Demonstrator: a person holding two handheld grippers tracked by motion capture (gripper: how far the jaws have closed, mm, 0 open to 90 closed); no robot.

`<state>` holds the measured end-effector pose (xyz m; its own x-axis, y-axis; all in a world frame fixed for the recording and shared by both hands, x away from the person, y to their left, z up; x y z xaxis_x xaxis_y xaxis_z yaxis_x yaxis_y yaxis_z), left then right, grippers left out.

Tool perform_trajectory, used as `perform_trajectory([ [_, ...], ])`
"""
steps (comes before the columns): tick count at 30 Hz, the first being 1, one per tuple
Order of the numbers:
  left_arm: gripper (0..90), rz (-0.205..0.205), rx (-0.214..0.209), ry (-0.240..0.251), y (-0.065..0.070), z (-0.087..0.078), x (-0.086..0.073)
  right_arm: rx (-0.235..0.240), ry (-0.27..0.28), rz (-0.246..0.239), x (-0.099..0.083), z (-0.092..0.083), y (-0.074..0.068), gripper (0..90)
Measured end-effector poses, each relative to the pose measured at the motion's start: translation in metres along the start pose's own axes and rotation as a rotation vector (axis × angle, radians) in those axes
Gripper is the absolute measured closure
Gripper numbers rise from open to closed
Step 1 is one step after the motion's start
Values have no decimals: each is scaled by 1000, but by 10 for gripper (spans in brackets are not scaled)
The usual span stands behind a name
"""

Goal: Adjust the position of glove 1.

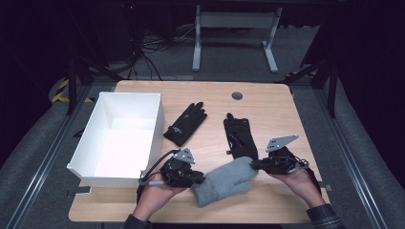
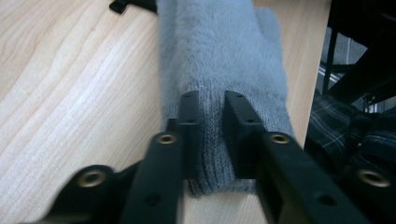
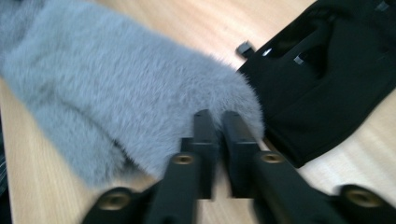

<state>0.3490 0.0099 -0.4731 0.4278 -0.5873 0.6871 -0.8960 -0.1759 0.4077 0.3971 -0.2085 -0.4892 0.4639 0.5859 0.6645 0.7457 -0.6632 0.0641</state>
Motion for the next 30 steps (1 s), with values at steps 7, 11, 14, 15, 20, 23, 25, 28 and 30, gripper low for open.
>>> perform_trajectory([
  [7, 776, 6, 46, 66, -4, -11, 16, -52, 25, 48, -8, -20, 12, 857],
  [11, 900, -37, 79, -1, -26, 6, 16, -39, -72, 39, -35, -1, 5, 900],
  [14, 900, -66, 71, -45, -35, 20, 10, -39, -103, 29, -38, 8, 3, 900],
  [15, 900, -72, 65, -65, -36, 24, 7, -36, -118, 14, -39, 15, 1, 900],
  [20, 900, -89, 37, -82, -33, 28, -3, -44, -108, 12, -26, 26, 3, 900],
  [23, 900, -99, 22, -77, -31, 28, -9, -46, -105, 10, -14, 36, 4, 900],
  [25, 900, -104, 18, -75, -30, 27, -12, -47, -96, 11, -6, 42, 5, 900],
  [28, 900, -110, -3, -63, -28, 27, -13, -51, -84, 12, 7, 53, 8, 900],
  [30, 900, -108, -22, -59, -25, 29, -14, -57, -77, 17, 16, 61, 10, 900],
])
Point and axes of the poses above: each handheld gripper's, and its own axes: z roughly forward along the jaws, x roughly out of its top, y roughly to its right, the point moved 10 cm from there along z, roughly forward along the jaws, and after that the axes turned 14 degrees about -x, right-handed, at the moved point
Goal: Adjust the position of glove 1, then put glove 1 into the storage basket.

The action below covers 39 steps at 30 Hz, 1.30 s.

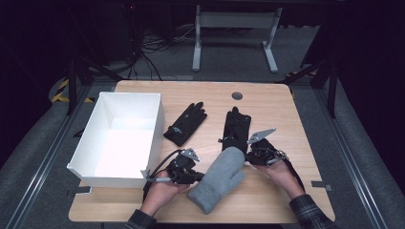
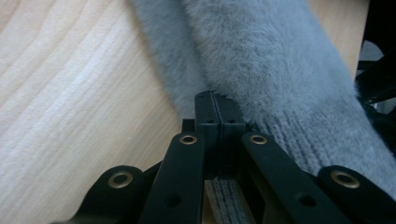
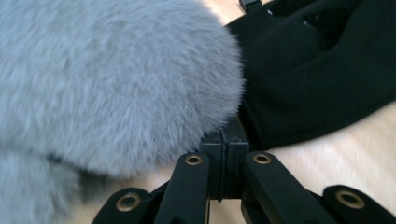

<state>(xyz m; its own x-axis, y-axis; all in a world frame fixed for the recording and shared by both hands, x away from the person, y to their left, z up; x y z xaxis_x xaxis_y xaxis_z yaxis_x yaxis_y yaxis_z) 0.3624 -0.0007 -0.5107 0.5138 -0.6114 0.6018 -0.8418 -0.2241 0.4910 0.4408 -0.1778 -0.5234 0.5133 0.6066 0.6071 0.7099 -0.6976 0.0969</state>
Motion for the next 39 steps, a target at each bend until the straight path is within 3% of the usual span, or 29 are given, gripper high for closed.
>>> perform_trajectory([
  [7, 900, 20, -33, -7, 7, 12, 3, -14, 31, 12, 19, 14, 6, 900],
  [11, 882, 20, -9, 7, 5, 8, 4, -21, 44, 16, 20, 12, 8, 900],
  [17, 683, 17, 51, 95, 1, -15, 18, -69, 107, 66, 7, -14, 25, 672],
  [20, 526, 29, 58, 139, 3, -22, 31, -106, 157, 96, -1, -29, 35, 544],
  [23, 400, 46, 59, 155, 6, -22, 42, -137, 172, 108, -14, -37, 41, 431],
  [30, 224, 78, 62, 153, 7, -7, 63, -181, 151, 105, -43, -40, 43, 273],
  [35, 139, 70, 75, 130, 0, 10, 69, -198, 139, 98, -53, -36, 45, 259],
  [39, 110, 49, 100, 71, -11, 29, 63, -208, 135, 89, -54, -34, 46, 254],
])
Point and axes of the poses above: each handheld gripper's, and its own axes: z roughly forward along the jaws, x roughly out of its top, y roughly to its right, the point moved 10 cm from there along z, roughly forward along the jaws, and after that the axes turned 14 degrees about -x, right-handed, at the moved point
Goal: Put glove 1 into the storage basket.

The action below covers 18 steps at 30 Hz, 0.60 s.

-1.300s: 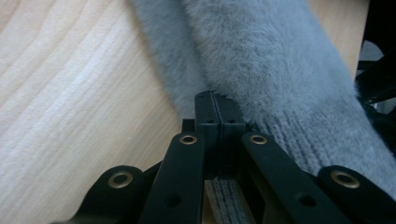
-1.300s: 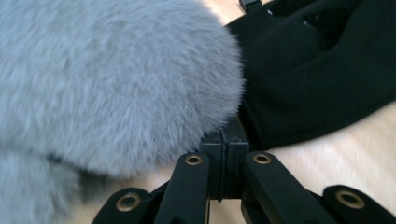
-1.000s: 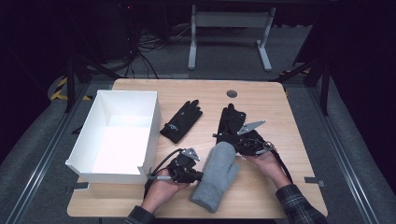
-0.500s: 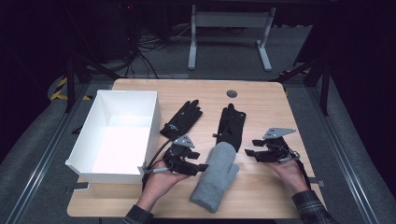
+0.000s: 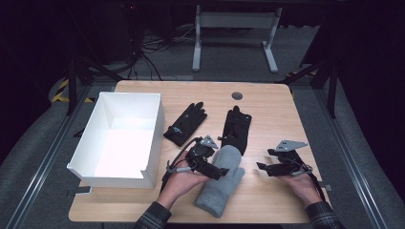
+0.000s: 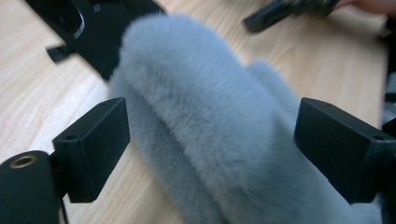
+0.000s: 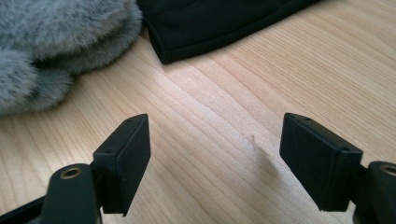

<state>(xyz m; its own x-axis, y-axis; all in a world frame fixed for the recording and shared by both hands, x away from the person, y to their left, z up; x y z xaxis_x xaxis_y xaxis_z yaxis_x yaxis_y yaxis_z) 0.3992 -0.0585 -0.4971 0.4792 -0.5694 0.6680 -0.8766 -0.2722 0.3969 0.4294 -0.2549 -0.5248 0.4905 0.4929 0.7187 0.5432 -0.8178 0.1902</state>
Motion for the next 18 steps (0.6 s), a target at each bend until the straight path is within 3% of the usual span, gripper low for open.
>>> perform_trajectory([
  [5, 75, -26, 6, -46, -10, 13, -12, -8, -4, -15, -1, 1, -1, 254],
  [9, 88, -30, -6, -51, -10, 18, -17, -15, -6, -29, -2, 3, -2, 246],
  [14, 191, -46, -54, -57, -9, 20, -20, -20, -8, -37, -3, 4, -2, 235],
  [18, 354, -61, -105, -50, -7, 20, -22, -42, -13, -51, -4, 7, -4, 230],
])
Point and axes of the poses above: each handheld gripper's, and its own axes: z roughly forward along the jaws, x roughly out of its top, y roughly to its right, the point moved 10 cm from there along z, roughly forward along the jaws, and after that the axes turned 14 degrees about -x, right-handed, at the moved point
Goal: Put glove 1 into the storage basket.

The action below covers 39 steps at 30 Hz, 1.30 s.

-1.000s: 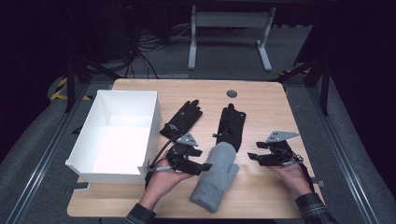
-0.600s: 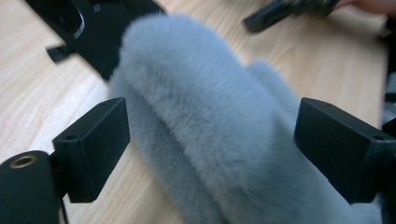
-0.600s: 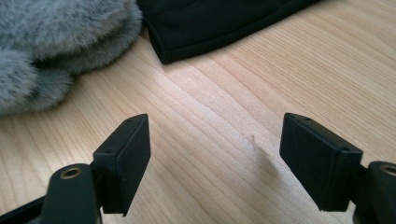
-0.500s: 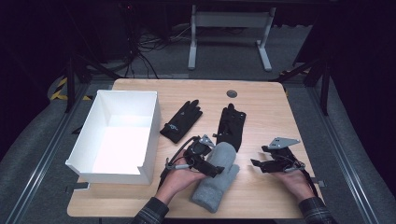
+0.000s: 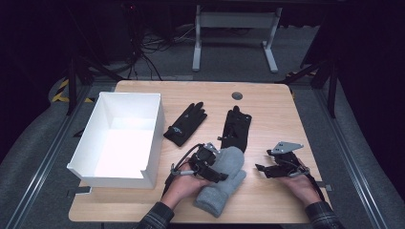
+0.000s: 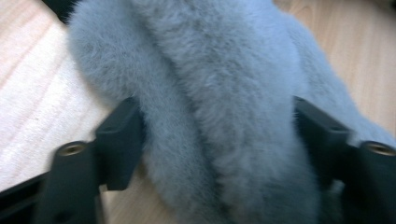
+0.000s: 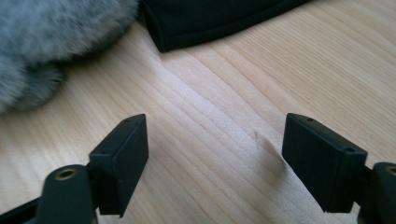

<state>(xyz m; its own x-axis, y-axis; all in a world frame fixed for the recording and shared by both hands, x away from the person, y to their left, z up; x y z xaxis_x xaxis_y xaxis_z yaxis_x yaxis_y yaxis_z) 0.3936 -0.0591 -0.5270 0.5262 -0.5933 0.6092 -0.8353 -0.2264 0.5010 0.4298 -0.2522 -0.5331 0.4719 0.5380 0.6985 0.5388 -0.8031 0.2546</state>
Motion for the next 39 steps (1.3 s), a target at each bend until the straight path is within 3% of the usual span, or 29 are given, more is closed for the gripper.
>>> perform_trajectory([
  [5, 585, -7, -51, -1, 1, -2, -2, 13, 4, 7, 0, 1, -2, 199],
  [12, 729, -6, -50, 0, 3, -5, -2, 36, 33, 40, -1, 4, -4, 138],
  [18, 743, 7, -37, 4, 9, -12, 3, 36, 32, 40, -1, 4, -4, 137],
  [29, 745, 46, 0, 82, 23, -45, 23, 33, 29, 43, -1, 5, -4, 126],
  [39, 745, 94, 79, 148, 39, -100, 52, 33, 26, 46, -1, 5, -4, 123],
])
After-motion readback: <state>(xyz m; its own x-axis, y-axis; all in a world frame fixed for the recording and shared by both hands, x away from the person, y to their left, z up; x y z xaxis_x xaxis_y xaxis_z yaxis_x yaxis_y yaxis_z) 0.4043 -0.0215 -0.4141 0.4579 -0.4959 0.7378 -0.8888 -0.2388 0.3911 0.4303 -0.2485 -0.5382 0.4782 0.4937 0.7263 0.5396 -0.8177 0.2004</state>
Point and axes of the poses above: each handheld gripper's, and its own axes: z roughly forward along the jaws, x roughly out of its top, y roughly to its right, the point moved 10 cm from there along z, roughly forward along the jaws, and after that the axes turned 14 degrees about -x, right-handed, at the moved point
